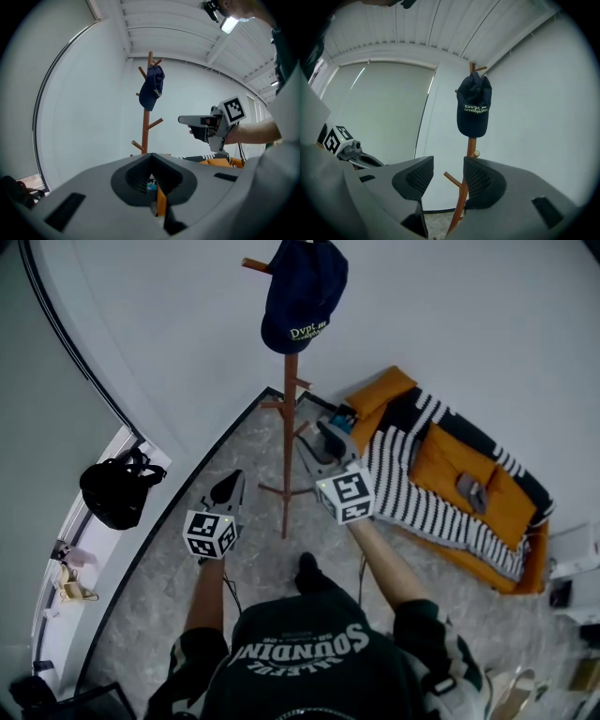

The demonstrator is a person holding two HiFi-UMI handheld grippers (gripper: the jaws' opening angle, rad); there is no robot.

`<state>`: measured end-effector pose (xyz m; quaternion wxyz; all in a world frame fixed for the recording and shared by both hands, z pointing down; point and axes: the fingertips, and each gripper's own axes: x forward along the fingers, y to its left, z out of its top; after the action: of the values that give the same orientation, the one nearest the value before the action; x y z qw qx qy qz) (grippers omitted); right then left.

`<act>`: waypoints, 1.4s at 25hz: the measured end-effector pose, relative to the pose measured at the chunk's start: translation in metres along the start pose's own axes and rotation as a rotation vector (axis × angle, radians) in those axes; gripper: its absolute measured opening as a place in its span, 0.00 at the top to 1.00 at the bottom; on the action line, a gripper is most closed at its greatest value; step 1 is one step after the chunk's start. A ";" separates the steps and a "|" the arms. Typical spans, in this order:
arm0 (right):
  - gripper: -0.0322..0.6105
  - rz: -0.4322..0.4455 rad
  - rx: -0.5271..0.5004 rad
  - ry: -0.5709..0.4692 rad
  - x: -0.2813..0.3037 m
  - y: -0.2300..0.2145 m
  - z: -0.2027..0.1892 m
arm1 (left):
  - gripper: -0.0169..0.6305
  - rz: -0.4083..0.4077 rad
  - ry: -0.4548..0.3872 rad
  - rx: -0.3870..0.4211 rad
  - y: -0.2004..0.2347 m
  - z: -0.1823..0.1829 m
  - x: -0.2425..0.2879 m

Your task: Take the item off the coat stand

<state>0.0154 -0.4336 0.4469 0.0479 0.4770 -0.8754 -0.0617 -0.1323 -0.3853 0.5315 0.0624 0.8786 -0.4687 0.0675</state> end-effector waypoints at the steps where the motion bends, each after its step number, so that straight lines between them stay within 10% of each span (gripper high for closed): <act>1: 0.67 0.002 -0.015 -0.012 0.004 -0.002 0.004 | 0.97 0.003 -0.001 -0.001 0.002 0.000 0.000; 35: 0.67 0.025 -0.210 -0.186 0.083 -0.049 0.143 | 0.97 0.131 0.004 -0.031 0.048 0.029 0.008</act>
<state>-0.0090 -0.5211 0.3004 0.0170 0.4508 -0.8706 -0.1961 -0.1659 -0.4238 0.5064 0.0723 0.8449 -0.5258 0.0658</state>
